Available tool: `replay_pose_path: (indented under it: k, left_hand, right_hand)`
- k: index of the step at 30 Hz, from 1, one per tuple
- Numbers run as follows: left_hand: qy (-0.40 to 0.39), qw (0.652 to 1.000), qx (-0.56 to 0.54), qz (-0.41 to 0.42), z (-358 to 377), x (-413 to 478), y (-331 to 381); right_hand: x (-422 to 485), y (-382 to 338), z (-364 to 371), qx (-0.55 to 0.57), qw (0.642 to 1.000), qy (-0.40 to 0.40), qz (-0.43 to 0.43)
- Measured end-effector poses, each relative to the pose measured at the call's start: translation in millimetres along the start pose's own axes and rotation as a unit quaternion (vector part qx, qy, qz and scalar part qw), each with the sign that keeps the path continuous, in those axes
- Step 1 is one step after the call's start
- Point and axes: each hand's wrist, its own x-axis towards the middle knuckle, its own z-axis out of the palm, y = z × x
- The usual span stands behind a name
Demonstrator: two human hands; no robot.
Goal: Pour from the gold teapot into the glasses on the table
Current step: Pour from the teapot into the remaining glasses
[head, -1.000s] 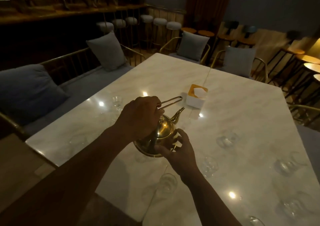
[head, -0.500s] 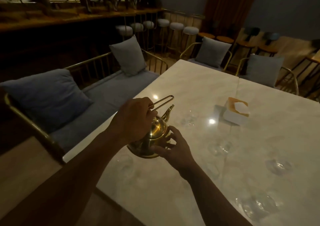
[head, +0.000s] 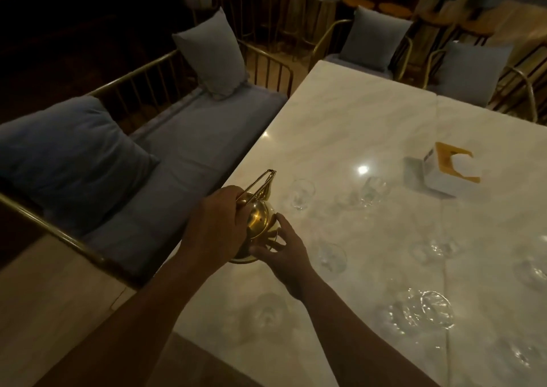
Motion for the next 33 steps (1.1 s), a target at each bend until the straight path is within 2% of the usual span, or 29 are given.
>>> replay_pose_path:
  k: [7, 17, 33]
  left_hand:
    - [-0.031, 0.998, -0.049, -0.015, 33.1, 10.9, -46.4]
    - [-0.058, 0.994, -0.090, -0.010, 65.1, 11.0, -61.9]
    - [-0.074, 0.990, -0.101, -0.065, 73.7, 20.8, -66.1]
  right_hand:
    - [36.8, 33.1, 16.6, -0.046, 0.998, 0.029, 0.037]
    - [44.5, 50.3, 9.8, -0.043, 0.995, 0.046, 0.074]
    - [55.2, 50.0, 3.4, -0.063, 0.992, 0.014, 0.111]
